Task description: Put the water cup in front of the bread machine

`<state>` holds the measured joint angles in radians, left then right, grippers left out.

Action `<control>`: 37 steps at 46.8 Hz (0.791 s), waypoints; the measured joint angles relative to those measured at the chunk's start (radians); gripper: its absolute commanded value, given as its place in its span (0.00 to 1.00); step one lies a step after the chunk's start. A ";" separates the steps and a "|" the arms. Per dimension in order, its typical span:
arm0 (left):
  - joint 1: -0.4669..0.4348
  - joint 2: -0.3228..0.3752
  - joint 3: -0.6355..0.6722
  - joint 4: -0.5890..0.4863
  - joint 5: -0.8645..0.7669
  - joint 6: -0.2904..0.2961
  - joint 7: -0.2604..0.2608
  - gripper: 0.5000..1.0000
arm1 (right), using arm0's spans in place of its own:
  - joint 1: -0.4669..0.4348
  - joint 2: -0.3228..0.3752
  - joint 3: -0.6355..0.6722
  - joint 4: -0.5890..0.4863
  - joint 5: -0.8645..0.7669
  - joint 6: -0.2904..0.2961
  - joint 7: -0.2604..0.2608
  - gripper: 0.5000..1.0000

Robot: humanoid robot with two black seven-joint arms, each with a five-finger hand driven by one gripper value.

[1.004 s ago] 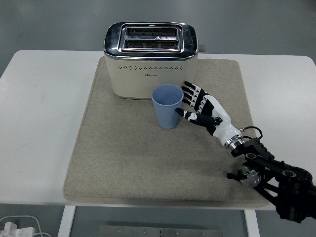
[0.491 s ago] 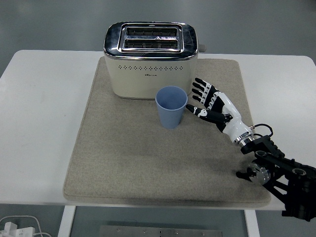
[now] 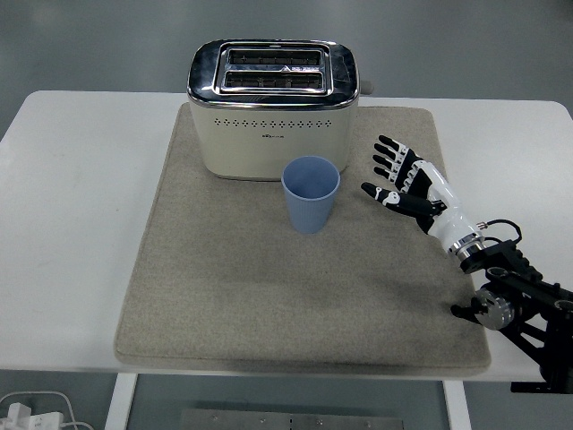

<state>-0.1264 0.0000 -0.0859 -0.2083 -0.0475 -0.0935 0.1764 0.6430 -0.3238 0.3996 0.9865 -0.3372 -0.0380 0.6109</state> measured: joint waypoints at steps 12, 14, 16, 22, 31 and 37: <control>0.000 0.000 0.000 0.001 0.000 0.001 0.000 1.00 | 0.032 -0.070 0.021 -0.002 0.082 0.036 0.000 0.86; 0.001 0.000 0.000 0.001 0.000 0.001 0.000 1.00 | 0.037 -0.083 0.023 -0.004 0.101 0.044 0.000 0.86; 0.001 0.000 0.000 0.000 0.000 0.001 0.000 1.00 | 0.050 -0.102 0.024 -0.005 0.119 0.053 0.000 0.86; 0.000 0.000 0.000 -0.003 0.000 0.000 0.000 1.00 | 0.077 -0.143 0.025 -0.012 0.163 0.073 -0.001 0.86; 0.000 0.000 0.000 -0.005 0.000 0.000 0.000 1.00 | 0.128 -0.191 0.025 -0.014 0.227 0.079 -0.087 0.86; 0.000 0.000 0.000 -0.005 0.000 0.000 0.000 1.00 | 0.161 -0.205 0.027 -0.014 0.283 0.081 -0.181 0.86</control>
<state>-0.1260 0.0000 -0.0859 -0.2137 -0.0475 -0.0937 0.1764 0.8042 -0.5293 0.4263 0.9726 -0.0542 0.0435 0.4297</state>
